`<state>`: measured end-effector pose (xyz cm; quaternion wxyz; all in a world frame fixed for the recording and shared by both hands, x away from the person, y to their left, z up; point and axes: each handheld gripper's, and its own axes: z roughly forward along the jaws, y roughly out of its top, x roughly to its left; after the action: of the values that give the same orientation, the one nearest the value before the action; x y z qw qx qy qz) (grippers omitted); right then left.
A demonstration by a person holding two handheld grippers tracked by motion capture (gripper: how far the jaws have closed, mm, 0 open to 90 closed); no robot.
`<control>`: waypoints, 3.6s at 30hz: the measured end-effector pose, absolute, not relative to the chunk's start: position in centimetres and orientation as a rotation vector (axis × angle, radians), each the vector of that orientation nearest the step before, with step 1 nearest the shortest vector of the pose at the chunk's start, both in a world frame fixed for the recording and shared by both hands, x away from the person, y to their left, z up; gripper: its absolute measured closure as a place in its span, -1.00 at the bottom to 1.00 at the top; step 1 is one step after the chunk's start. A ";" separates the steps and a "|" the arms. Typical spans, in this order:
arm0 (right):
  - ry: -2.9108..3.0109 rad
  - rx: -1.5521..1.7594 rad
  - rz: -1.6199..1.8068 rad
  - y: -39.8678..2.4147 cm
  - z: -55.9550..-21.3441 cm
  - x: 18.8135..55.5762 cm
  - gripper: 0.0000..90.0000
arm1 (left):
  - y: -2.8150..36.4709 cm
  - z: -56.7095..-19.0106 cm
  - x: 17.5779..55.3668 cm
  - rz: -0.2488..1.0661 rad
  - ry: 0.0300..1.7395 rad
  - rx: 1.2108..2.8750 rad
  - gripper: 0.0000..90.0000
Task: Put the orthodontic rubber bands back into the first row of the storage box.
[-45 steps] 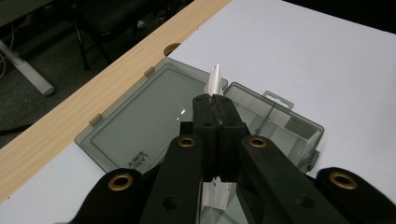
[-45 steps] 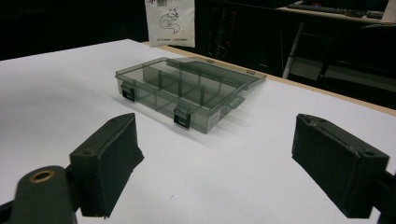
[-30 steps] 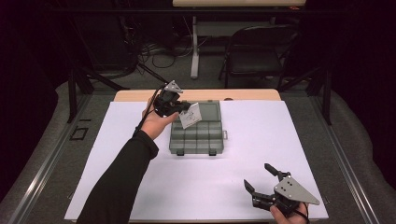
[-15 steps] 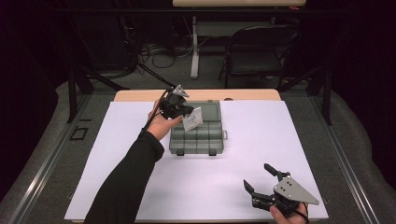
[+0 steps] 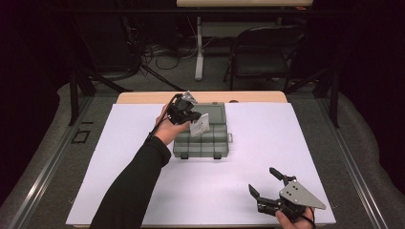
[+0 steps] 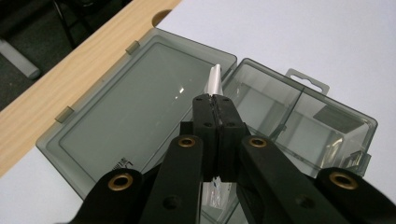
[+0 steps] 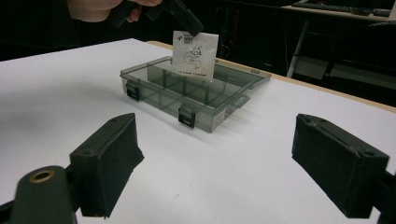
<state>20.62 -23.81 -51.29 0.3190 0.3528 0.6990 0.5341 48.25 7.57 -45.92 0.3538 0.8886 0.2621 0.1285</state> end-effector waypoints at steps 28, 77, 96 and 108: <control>1.852 0.928 1.399 -23.8 -51.3 20.6 -0.69 | 7.4 -47.9 48.3 0.297 0.710 2.315 0.91; 1.860 0.923 1.390 -23.7 -51.3 20.7 -0.69 | 11.3 -46.5 47.6 0.259 1.014 2.123 0.01; 1.860 0.925 1.389 -23.6 -51.4 20.8 -0.69 | 12.6 -45.1 45.0 0.255 0.937 2.055 -0.18; 1.856 0.923 1.390 -23.6 -51.4 20.7 -0.69 | 13.2 -44.5 43.3 0.253 0.914 2.009 -0.60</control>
<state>20.74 -23.65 -51.38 0.3172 0.3508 0.7051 0.5283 43.29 13.18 -44.53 0.4442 0.8103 0.3685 0.1021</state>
